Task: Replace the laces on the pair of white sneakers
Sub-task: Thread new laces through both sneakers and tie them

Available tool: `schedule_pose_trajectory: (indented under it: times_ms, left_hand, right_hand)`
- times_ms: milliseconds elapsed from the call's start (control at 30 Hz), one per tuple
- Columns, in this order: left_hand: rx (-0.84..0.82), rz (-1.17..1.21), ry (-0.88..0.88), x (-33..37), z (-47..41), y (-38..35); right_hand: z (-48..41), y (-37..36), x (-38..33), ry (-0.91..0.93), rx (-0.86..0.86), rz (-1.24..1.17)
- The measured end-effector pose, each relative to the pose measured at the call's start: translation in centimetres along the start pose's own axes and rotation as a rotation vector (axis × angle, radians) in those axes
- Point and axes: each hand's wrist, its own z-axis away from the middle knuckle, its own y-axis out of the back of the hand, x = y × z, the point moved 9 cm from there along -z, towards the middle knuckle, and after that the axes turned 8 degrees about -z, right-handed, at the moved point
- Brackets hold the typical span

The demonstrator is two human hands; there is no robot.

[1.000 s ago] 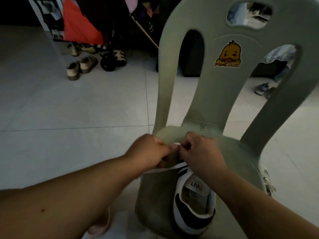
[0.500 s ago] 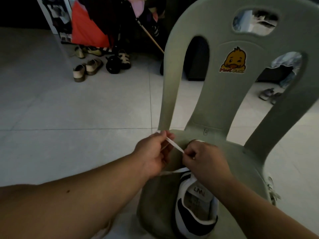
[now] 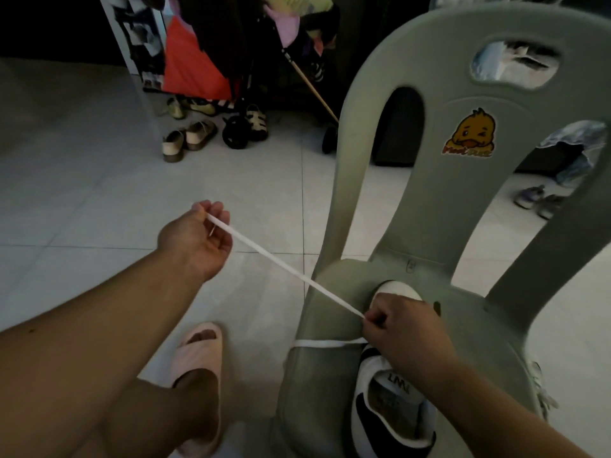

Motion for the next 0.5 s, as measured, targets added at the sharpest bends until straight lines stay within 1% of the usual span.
schedule_pose_trajectory:
  times_ms: [133,267,400,500]
  left_hand:
    - [0.071,0.116,-0.051,2.4,-1.0,1.8]
    - [0.098,0.136,-0.107,4.7,-2.6,3.9]
    - [0.142,0.205,-0.156,6.5,-3.3,6.5]
    - [0.144,0.188,-0.220,7.2,-3.2,7.4]
  right_hand:
    - [0.1,-0.1,0.3,-0.019,-0.037,0.000]
    - [0.1,-0.2,0.3,-0.018,-0.054,0.030]
    - [0.0,-0.2,0.5,-0.019,-0.055,0.044]
    - [0.0,-0.3,0.5,-0.013,-0.045,0.061]
